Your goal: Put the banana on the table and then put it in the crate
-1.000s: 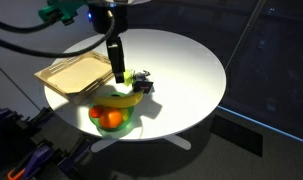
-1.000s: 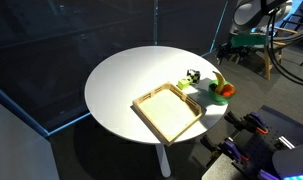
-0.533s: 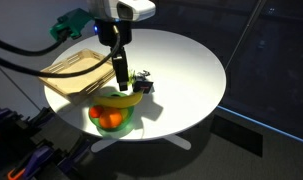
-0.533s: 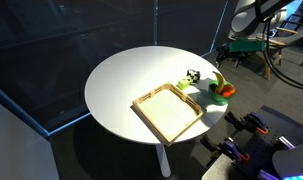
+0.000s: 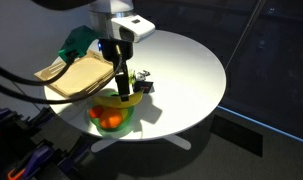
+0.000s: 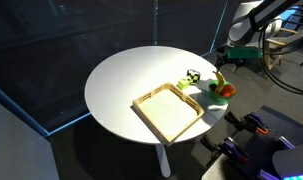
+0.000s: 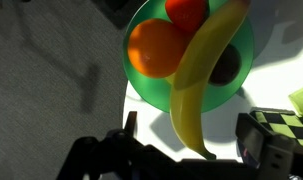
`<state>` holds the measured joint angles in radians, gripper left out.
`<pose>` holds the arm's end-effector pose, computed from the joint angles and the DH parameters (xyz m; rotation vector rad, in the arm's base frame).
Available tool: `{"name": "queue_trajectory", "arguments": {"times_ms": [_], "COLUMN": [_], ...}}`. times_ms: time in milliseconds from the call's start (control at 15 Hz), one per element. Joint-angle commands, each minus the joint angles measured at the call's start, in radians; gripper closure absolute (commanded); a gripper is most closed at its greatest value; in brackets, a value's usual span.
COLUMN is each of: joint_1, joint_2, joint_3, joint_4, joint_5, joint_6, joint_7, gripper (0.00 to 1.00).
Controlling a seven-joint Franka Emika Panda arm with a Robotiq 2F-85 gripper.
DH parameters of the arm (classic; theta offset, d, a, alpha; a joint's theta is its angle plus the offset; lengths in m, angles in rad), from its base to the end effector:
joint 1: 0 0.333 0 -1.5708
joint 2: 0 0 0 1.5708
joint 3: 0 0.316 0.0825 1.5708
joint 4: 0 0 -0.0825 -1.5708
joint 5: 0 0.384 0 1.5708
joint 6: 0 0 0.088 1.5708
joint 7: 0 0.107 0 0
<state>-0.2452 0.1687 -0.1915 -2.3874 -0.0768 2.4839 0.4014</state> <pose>0.4486 -0.2107 0.2447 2.8374 -1.1566 -0.1094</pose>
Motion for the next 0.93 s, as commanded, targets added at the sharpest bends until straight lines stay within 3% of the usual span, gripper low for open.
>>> {"name": "queue_trajectory", "arguments": {"times_ms": [0, 867], "joint_1": [0.018, 0.042], "joint_2": [0.02, 0.116], "joint_3": [-0.025, -0.046], "joint_4": [-0.01, 0.006], "joint_5": [0.029, 0.031], "joint_6": [0.043, 0.099], "joint_7": [-0.031, -0.037], "gripper": [0.0, 0.0]}}
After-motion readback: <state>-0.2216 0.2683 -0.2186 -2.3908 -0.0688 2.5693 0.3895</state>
